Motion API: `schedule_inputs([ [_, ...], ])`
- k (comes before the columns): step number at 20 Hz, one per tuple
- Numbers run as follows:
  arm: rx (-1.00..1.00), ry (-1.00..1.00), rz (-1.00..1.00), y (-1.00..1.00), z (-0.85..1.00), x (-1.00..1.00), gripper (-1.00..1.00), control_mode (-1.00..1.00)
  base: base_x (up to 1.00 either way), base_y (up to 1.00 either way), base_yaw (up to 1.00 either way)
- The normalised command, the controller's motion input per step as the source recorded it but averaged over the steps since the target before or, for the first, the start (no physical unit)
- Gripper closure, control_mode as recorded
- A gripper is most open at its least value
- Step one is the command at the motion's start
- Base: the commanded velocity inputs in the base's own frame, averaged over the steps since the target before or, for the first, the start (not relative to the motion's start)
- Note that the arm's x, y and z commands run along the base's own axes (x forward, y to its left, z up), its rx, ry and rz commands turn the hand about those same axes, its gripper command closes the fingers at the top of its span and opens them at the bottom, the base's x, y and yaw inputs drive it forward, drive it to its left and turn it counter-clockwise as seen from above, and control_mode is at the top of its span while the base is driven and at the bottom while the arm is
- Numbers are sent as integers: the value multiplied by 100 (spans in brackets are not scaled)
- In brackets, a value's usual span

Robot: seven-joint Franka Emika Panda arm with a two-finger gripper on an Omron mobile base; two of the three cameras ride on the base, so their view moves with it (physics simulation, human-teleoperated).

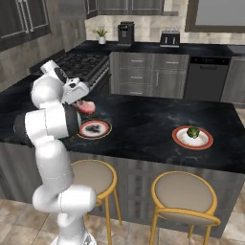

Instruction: Transport the steak and broccoli to the fridge. Place the steak on the rack containing meat and place the broccoli on the rack containing the vegetable, ensuring meats and vegetables are on different racks.

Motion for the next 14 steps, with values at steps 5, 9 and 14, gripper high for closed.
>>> schedule_inputs([
  [5, -2, -12, 31, -48, 67, -93, 100, -100, 0, 0, 0],
  [9, 0, -1, 28, -68, 63, -84, 100, -100, 0, 0, 0],
  [14, 0, 0, 32, -50, 55, -85, 100, -100, 0, 0, 0],
])
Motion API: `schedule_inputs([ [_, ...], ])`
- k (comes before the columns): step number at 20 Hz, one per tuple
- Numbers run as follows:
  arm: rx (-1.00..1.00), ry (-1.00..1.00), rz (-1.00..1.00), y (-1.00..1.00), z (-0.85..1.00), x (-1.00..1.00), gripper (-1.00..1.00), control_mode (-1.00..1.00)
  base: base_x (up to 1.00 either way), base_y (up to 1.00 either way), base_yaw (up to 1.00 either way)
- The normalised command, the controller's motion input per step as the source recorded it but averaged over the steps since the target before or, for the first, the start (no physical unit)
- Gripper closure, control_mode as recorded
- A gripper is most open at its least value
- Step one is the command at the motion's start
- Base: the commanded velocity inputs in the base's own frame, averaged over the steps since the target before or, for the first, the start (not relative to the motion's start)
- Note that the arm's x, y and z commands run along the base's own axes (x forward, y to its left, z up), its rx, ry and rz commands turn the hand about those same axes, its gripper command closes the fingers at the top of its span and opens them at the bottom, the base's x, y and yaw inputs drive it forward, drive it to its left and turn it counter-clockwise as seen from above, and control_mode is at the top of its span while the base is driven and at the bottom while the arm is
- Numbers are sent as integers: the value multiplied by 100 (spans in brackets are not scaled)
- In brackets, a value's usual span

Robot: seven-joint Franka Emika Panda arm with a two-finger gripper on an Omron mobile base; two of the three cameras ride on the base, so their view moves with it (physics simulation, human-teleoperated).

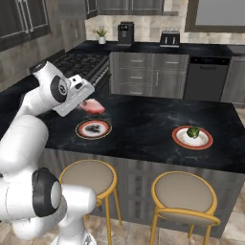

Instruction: Transport the steak and broccoli to the fridge. Place the steak on the rack containing meat and place the broccoli on the rack containing the vegetable, ensuring meats and vegetables are on different racks.

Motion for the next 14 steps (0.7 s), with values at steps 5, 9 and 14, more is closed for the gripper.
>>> schedule_inputs([
  [5, 0, -2, 38, -46, 31, -88, 100, -100, 0, 0, 0],
  [9, 0, -3, 41, -34, 26, -80, 100, -100, 0, 0, 0],
  [14, 0, -4, 39, -9, 23, -50, 100, -100, 0, 0, 0],
])
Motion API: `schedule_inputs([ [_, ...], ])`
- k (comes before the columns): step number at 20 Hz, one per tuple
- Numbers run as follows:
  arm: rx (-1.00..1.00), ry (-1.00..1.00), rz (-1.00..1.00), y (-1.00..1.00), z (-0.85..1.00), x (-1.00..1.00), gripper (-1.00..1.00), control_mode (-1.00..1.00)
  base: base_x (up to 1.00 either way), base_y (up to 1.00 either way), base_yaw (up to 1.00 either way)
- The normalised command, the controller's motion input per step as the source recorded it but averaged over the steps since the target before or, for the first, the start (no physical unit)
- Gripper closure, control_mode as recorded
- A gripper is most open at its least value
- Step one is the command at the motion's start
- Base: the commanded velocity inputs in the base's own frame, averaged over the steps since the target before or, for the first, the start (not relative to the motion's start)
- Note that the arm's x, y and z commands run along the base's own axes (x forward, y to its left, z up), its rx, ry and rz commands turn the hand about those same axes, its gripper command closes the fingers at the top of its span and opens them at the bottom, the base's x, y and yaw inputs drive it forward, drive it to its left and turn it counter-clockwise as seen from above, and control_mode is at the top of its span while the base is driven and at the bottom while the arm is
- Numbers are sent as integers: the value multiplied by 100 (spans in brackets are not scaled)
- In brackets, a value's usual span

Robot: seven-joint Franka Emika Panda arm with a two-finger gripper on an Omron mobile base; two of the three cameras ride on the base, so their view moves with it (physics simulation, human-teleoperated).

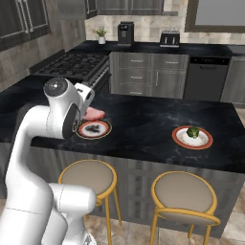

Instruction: Transport the steak and broccoli to the fridge. Place the steak on the rack containing meat and place the broccoli on the rack containing the vegetable, ensuring meats and vegetables are on different racks.

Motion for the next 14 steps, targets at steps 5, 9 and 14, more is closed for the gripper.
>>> schedule_inputs([
  [5, 0, 0, 7, 0, 18, -13, 100, -100, 0, 0, 0],
  [9, 0, 0, 0, 0, 28, -57, 100, -100, 0, 0, 0],
  [14, 0, 0, 0, 0, 33, -66, 100, -100, 0, 0, 0],
])
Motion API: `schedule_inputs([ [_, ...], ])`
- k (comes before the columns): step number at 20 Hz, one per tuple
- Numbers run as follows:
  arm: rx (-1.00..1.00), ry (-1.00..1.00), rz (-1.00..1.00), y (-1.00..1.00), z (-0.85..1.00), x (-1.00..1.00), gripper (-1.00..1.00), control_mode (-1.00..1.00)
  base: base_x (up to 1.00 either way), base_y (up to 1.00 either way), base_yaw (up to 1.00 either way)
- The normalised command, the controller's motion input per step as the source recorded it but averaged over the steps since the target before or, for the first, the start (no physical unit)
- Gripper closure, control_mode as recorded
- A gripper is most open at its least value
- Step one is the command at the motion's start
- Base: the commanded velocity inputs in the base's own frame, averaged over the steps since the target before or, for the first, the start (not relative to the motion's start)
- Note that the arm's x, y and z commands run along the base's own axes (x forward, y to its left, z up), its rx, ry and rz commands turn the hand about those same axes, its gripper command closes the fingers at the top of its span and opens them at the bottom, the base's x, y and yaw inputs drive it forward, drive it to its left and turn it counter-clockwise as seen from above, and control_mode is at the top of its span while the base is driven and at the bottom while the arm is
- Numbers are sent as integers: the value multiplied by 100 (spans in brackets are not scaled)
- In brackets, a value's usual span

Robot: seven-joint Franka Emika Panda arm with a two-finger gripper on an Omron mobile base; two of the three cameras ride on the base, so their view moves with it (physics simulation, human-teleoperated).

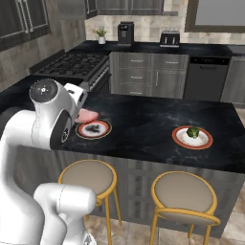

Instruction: Transport the steak and broccoli to the fridge. Place the steak on the rack containing meat and place the broccoli on the rack containing the vegetable, ensuring meats and vegetables are on different racks.

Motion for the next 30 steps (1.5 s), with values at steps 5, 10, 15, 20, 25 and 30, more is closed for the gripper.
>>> schedule_inputs([
  [5, 0, -1, 0, 0, 37, -65, 100, -100, 0, 0, 0],
  [10, 0, -1, 0, 0, 36, -52, 100, 100, -24, 0, 0],
  [15, 0, 0, 0, 0, 0, 0, 100, 100, -48, -8, -4],
  [20, 0, 0, 0, 0, 0, 0, 100, 100, -28, -8, -72],
  [25, 0, 0, 0, 0, 0, 0, 100, 100, 0, 0, -100],
  [30, 0, 0, 0, 0, 0, 0, 100, 100, 0, 0, -100],
])
